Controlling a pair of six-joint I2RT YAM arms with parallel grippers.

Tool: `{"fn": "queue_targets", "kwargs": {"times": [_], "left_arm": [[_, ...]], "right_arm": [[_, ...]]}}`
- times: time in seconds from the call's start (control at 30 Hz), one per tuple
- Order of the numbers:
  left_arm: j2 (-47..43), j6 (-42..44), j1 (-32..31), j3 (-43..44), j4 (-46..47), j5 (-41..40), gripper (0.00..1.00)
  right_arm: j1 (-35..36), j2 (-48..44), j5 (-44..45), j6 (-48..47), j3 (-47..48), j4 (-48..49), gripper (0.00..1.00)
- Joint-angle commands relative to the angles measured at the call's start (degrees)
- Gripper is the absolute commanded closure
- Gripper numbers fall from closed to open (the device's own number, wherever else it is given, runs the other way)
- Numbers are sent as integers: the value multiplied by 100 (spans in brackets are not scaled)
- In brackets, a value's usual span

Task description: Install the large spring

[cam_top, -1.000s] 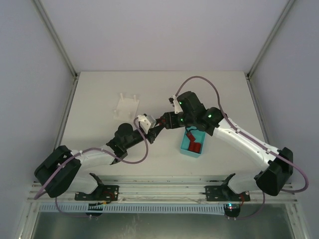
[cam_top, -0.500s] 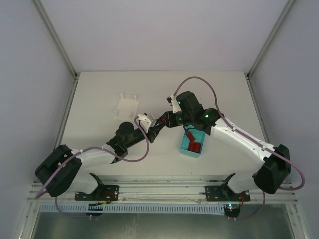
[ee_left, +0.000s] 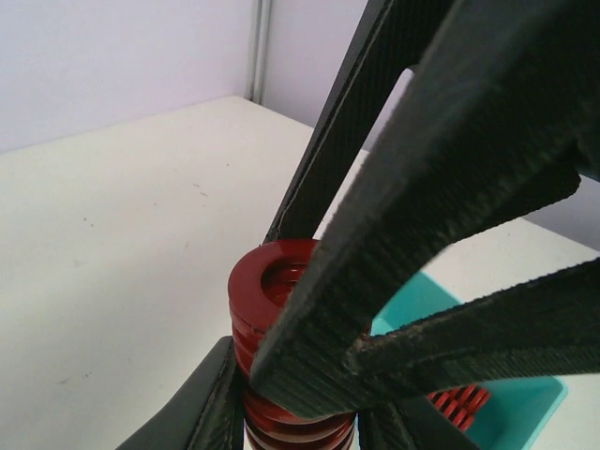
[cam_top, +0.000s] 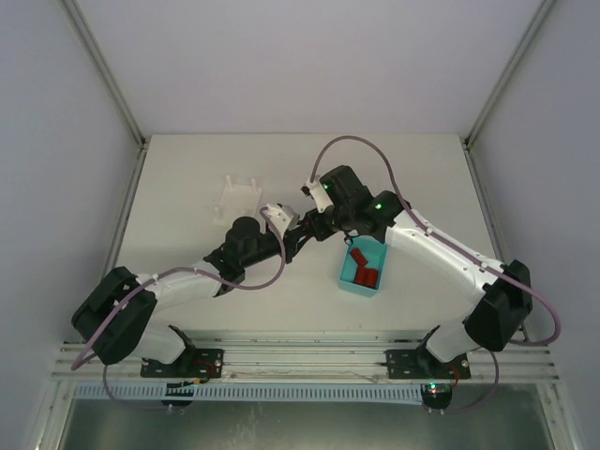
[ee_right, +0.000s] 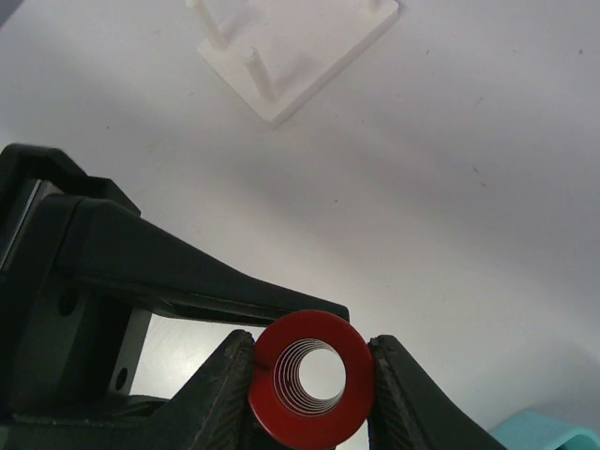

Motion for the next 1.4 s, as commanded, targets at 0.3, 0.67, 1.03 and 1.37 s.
{"fn": "queue_targets", "kwargs": {"times": [0.3,0.67,1.03,1.37], "left_arm": [[-53,-651,200,553,-28,1061,100],[-276,-637,312,286,264,453,100],[197,-525,1984,725,243,-1624,100],[1388,-414,3278,1339,624,-1253,100]], "right_arm": [[234,-170,-131,-690,225,-642,66],[-130,-1384,1182,364,32,-646,8],[-600,-3148,2889,568,-1627,511,1],[-625,-3565,3306,595,-2950,1515,1]]}}
